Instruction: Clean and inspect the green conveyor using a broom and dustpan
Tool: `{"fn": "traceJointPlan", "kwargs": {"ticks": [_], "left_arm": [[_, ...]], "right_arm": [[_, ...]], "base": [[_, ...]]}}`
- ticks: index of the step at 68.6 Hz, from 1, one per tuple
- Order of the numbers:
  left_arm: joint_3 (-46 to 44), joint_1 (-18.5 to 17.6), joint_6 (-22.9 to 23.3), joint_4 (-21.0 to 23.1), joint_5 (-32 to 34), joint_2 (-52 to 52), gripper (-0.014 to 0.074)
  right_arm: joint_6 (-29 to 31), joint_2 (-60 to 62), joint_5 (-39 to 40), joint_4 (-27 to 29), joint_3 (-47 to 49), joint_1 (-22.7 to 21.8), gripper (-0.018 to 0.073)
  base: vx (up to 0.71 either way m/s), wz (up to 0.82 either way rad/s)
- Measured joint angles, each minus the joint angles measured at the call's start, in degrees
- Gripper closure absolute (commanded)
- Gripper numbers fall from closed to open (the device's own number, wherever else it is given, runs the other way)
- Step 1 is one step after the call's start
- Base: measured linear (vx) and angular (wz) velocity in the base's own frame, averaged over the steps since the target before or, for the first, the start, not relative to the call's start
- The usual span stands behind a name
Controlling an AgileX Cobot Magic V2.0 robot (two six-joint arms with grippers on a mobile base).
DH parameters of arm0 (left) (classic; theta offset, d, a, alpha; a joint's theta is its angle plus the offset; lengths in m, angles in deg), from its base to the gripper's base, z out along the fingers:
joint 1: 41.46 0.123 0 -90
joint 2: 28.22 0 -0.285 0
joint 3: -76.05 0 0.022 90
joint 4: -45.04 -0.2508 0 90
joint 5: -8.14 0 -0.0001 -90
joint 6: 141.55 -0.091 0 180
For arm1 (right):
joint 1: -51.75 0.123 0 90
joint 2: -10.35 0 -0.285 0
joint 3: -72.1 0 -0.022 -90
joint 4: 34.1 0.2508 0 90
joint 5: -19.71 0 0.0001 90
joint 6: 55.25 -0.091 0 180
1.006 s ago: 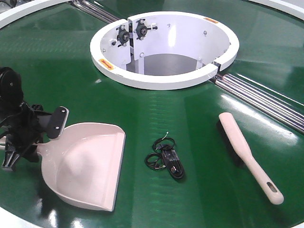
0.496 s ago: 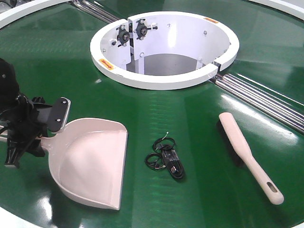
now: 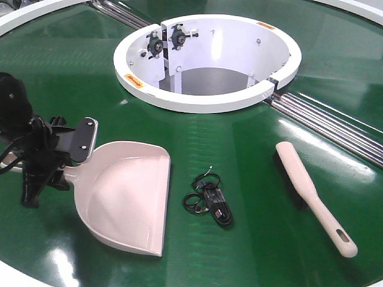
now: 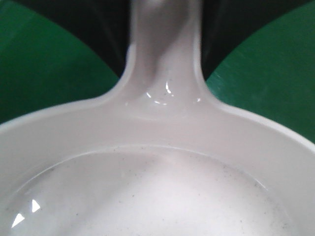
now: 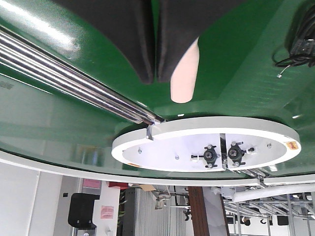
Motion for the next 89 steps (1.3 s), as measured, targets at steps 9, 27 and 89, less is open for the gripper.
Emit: {"fn": "traceJointPlan", "kwargs": {"ticks": [9, 27, 89], "left_arm": [[0.00, -0.34, 0.26, -1.12, 0.22, 0.27, 0.0604], [0.00, -0.34, 1.49, -2.75, -0.63, 2.38, 0.0604], [0.00, -0.34, 1.54, -2.87, -0.05, 2.71, 0.0604]], "right_arm": [[0.00, 0.00, 0.00, 0.00, 0.00, 0.00, 0.0568], [0.00, 0.00, 0.00, 0.00, 0.00, 0.00, 0.0568], [0.00, 0.00, 0.00, 0.00, 0.00, 0.00, 0.0568]], "base": [[0.00, 0.00], [0.00, 0.00], [0.00, 0.00]]}}
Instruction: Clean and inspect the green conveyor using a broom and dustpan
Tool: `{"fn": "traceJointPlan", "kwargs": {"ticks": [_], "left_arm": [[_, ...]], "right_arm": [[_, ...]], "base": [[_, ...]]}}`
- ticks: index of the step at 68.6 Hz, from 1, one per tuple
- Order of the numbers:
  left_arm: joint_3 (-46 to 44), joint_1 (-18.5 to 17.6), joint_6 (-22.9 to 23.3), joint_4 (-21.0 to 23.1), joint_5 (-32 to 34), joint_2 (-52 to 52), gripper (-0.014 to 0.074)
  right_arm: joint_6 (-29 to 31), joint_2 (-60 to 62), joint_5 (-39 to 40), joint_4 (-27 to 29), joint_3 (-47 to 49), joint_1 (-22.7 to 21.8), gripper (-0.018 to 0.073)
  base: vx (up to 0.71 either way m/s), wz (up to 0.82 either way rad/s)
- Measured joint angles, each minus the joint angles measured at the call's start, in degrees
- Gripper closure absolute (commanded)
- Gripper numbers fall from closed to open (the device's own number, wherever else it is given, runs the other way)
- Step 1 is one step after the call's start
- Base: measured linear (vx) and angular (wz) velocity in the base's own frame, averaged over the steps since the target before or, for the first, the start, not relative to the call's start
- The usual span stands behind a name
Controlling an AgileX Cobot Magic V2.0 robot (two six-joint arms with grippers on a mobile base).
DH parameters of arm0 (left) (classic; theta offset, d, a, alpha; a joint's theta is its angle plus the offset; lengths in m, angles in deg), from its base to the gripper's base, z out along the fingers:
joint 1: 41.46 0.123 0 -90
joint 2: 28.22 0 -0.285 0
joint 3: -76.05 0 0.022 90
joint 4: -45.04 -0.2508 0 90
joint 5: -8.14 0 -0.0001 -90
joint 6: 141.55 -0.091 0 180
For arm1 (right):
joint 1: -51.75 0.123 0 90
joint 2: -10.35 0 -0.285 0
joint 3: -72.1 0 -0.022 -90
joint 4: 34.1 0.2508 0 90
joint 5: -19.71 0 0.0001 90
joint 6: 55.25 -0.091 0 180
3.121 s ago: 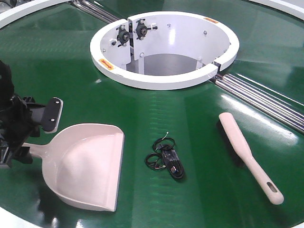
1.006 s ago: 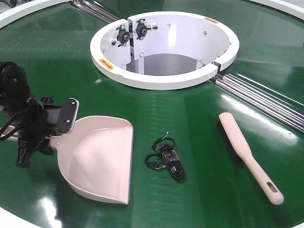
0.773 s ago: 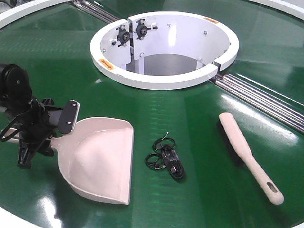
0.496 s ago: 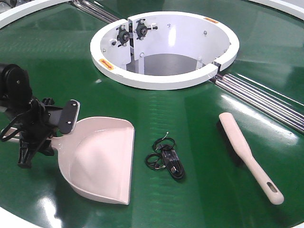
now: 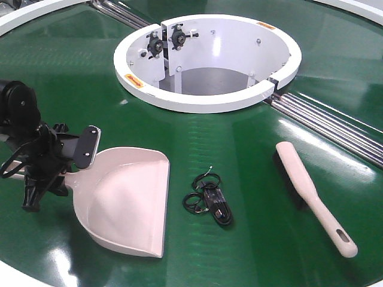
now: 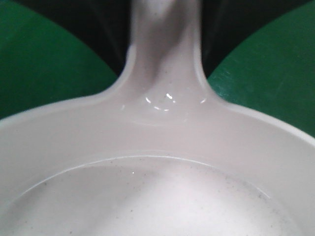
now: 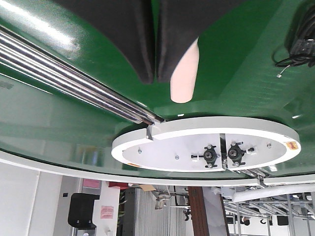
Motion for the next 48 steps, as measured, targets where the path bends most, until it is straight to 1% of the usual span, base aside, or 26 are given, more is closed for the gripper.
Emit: {"fn": "traceJointPlan", "kwargs": {"ticks": [39, 44, 48], "left_arm": [[0.00, 0.00, 0.00, 0.00, 0.00, 0.00, 0.0604], [0.00, 0.00, 0.00, 0.00, 0.00, 0.00, 0.0604], [0.00, 0.00, 0.00, 0.00, 0.00, 0.00, 0.0604]], "right_arm": [[0.00, 0.00, 0.00, 0.00, 0.00, 0.00, 0.0568], [-0.38, 0.00, 1.65, 0.00, -0.02, 0.00, 0.0568], [-1.43, 0.00, 5.24, 0.00, -0.07, 0.00, 0.0568]], "base": [[0.00, 0.00], [0.00, 0.00], [0.00, 0.00]]}}
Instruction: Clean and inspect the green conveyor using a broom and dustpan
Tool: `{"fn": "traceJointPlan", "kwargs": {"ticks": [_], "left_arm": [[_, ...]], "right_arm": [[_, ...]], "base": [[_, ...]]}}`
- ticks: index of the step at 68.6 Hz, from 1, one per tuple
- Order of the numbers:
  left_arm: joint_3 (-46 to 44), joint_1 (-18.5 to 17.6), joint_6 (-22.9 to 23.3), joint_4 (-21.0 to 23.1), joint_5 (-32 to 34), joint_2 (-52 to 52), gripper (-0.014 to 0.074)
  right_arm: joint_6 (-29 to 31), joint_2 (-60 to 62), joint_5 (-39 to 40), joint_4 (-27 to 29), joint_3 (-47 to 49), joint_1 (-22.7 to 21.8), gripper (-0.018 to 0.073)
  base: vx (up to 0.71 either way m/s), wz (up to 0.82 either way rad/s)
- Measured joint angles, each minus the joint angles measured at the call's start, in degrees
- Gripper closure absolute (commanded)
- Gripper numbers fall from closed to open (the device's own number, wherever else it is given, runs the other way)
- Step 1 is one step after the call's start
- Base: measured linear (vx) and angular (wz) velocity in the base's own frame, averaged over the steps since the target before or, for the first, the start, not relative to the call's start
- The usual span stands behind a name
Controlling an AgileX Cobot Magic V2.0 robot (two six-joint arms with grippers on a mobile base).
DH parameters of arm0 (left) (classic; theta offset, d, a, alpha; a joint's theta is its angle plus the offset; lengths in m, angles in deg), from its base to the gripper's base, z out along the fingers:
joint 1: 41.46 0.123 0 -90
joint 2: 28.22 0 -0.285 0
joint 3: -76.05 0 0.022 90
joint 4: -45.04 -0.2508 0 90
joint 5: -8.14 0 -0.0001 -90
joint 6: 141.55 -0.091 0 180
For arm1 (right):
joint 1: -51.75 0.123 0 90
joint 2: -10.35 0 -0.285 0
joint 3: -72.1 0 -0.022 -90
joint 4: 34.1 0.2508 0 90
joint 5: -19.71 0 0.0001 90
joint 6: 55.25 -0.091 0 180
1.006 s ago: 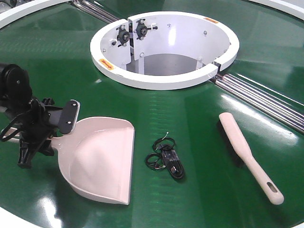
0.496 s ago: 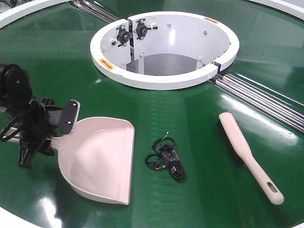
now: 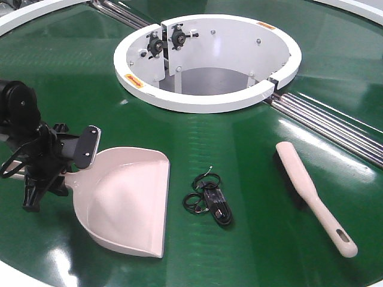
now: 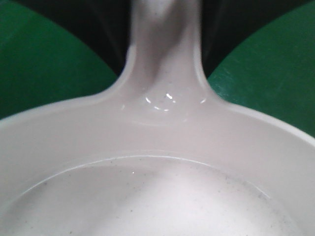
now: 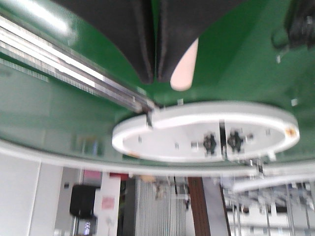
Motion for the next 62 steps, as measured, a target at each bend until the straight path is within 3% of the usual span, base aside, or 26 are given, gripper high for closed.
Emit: {"fn": "traceJointPlan", "kwargs": {"ticks": [9, 18, 37, 62], "left_arm": [[0.00, 0.00, 0.00, 0.00, 0.00, 0.00, 0.0604], [0.00, 0.00, 0.00, 0.00, 0.00, 0.00, 0.0604], [0.00, 0.00, 0.00, 0.00, 0.00, 0.00, 0.0604], [0.00, 0.00, 0.00, 0.00, 0.00, 0.00, 0.0604]], "right_arm": [[-0.75, 0.00, 4.26, 0.00, 1.74, 0.00, 0.0568], [-0.10, -5.04, 3.35, 0.00, 11.39, 0.00, 0.0568], [-0.93, -29.70, -19.10, 3.23, 35.26, 0.00, 0.0568], [-1.35, -45.01, -29.76, 3.93, 37.71, 0.00, 0.0564]], "base": [[0.00, 0.00], [0.00, 0.00], [0.00, 0.00], [0.00, 0.00]]}}
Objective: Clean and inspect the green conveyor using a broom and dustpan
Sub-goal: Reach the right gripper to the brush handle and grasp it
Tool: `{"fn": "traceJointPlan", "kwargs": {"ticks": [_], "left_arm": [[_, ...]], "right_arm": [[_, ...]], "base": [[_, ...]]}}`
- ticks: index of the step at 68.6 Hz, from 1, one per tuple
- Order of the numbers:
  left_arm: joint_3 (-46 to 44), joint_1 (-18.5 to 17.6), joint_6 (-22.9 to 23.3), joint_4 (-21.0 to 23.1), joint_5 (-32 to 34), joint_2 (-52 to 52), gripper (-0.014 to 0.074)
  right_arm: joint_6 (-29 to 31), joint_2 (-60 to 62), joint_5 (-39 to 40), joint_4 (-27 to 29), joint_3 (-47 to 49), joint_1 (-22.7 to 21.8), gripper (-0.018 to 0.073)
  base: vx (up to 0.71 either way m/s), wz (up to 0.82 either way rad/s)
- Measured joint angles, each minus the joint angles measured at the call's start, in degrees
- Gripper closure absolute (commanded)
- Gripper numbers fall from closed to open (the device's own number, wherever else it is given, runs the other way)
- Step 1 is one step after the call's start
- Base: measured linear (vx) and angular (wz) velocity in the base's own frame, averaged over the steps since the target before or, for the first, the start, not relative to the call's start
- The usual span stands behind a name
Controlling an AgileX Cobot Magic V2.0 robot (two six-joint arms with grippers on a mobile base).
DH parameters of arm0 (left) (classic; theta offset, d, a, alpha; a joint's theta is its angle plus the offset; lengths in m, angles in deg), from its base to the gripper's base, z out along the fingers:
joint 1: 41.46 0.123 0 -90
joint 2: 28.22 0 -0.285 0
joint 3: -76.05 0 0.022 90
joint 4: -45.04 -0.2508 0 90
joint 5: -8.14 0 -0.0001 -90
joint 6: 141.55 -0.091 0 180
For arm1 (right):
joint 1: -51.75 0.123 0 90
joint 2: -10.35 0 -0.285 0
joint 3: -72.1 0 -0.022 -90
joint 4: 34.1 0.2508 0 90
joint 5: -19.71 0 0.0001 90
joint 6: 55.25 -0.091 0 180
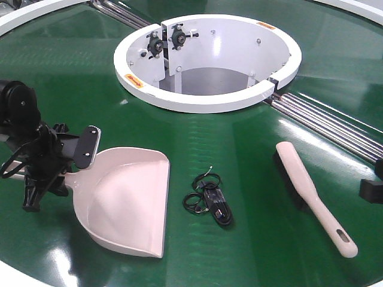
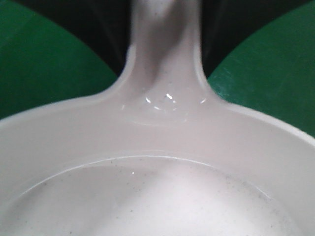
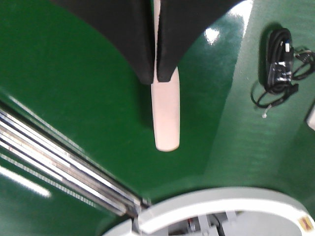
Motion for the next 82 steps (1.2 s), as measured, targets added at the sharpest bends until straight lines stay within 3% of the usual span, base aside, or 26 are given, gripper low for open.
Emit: {"fn": "traceJointPlan", "kwargs": {"ticks": [12, 20, 42, 51, 82], "left_arm": [[0.00, 0.00, 0.00, 0.00, 0.00, 0.00, 0.0604], [0.00, 0.00, 0.00, 0.00, 0.00, 0.00, 0.0604], [0.00, 0.00, 0.00, 0.05, 0.00, 0.00, 0.0604], [0.00, 0.00, 0.00, 0.05, 0.00, 0.00, 0.0604], [0.00, 0.00, 0.00, 0.05, -0.05, 0.00, 0.0604]], "right_arm": [[-0.05, -1.44, -0.70, 0.01, 0.11, 0.00, 0.0552], [0.44, -3.00, -7.09, -0.04, 1.81, 0.00, 0.0498], [1.53, -9.85, -16.94, -2.54, 9.01, 5.01, 0.0118], [1.48, -14.64, -18.68, -3.18, 10.87, 8.16, 0.0013], [-1.26, -35.41, -23.75, -6.69, 20.90, 9.03, -0.0003]], "base": [[0.00, 0.00], [0.00, 0.00], [0.00, 0.00], [0.00, 0.00], [0.00, 0.00]]}}
